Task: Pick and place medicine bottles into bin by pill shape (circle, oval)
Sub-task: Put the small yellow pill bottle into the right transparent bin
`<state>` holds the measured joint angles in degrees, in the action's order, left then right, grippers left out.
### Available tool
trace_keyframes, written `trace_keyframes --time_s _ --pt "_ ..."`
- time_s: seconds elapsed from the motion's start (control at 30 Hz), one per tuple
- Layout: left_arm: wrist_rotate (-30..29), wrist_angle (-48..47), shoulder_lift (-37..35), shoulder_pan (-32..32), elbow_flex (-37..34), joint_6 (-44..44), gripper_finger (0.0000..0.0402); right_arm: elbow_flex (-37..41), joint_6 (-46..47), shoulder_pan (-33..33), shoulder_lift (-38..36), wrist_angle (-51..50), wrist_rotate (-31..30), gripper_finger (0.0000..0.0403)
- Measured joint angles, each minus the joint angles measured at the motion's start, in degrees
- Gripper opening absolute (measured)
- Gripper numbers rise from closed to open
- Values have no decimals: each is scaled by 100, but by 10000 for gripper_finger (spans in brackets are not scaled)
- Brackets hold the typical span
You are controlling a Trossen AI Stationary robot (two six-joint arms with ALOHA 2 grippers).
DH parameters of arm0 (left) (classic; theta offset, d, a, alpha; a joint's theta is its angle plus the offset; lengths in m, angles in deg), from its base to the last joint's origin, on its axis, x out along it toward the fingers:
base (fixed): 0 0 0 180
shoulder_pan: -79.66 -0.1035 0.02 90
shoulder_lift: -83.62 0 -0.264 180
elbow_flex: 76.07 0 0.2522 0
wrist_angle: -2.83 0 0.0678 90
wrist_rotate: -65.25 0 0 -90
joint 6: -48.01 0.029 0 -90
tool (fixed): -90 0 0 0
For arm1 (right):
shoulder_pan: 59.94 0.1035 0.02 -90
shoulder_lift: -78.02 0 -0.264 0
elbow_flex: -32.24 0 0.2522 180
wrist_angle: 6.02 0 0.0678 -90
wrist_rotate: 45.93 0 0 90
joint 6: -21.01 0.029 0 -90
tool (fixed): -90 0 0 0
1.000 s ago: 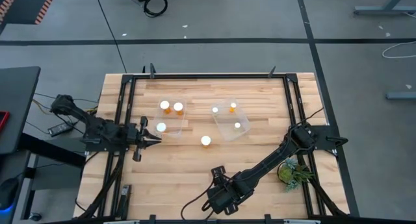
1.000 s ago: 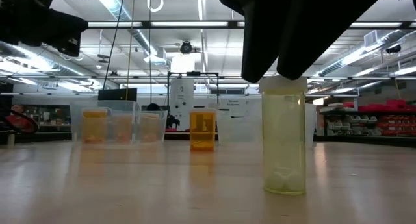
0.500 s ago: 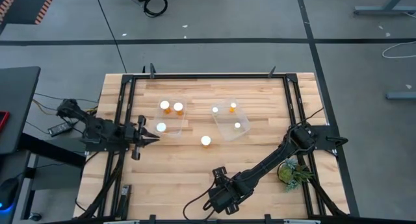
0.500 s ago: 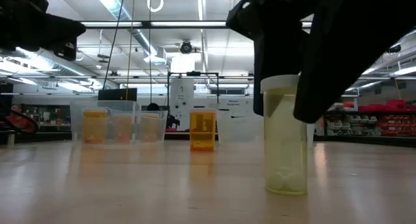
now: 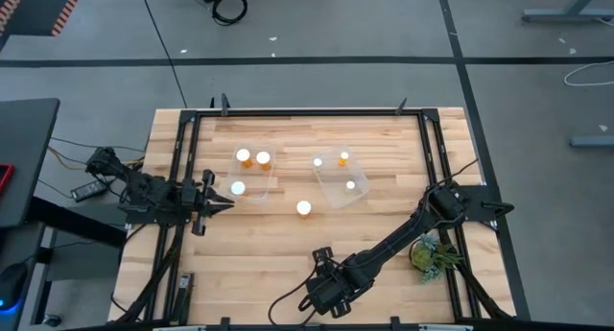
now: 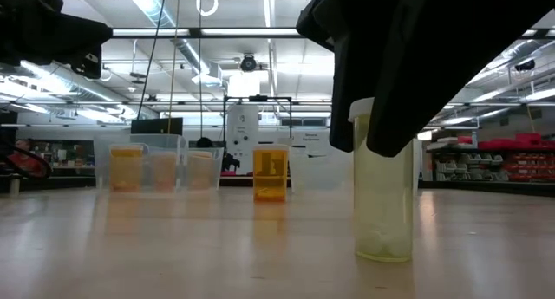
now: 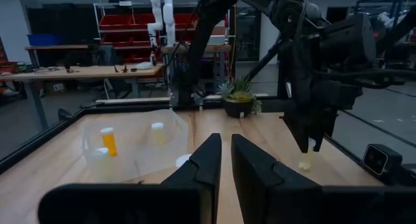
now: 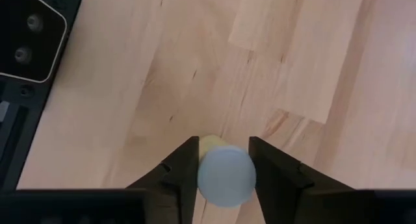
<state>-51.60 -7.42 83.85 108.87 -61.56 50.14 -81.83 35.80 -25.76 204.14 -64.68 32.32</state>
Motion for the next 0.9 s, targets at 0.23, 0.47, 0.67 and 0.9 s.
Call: trace_keyframes --time_s 0.23,0.47,0.67,0.9 --pt "4 25 3 0 -5 26 43 0 -9 -40 0 -11 -5 129" --pt "7 194 13 0 -24 -74 43 -4 -315 -234 -168 -59 -107 131" --pt "7 207 13 2 -24 -273 45 -4 -431 -454 -552 -161 -283 131" --pt "9 205 13 2 -24 -297 46 -6 -693 -784 -1147 -382 -616 132"
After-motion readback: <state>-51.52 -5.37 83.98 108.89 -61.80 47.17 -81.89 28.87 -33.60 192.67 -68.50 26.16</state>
